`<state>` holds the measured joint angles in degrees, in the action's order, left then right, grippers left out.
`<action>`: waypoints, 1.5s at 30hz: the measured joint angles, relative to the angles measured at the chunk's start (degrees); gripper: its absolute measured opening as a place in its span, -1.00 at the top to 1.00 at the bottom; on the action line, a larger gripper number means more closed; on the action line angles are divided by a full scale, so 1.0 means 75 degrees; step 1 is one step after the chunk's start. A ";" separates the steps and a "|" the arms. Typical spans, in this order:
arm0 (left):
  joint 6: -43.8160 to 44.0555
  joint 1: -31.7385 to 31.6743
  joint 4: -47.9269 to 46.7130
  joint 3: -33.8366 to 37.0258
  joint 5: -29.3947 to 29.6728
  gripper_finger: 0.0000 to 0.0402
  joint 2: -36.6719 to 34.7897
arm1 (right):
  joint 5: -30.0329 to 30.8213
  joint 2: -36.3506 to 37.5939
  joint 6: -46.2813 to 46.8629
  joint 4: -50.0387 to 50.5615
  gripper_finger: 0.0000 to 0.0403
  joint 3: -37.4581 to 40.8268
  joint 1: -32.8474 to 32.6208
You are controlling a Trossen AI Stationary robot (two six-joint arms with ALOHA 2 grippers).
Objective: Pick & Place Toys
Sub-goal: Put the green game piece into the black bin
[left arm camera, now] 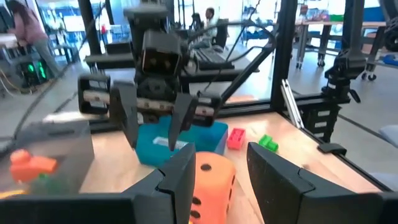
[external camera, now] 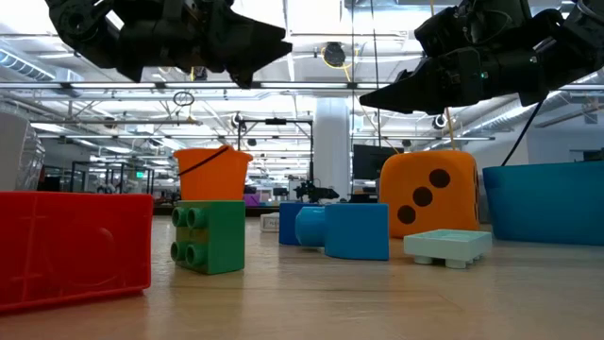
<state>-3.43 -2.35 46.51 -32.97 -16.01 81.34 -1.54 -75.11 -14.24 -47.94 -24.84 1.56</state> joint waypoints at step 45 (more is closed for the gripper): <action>0.0095 -0.0483 -0.0024 0.0708 -0.2239 0.24 -0.0481 | 0.0967 -0.0003 0.2438 0.5716 0.15 -0.3410 -0.0543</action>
<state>-2.71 -5.97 46.33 -27.66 -32.81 77.73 5.71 -75.13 4.04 -5.08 -50.41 -2.51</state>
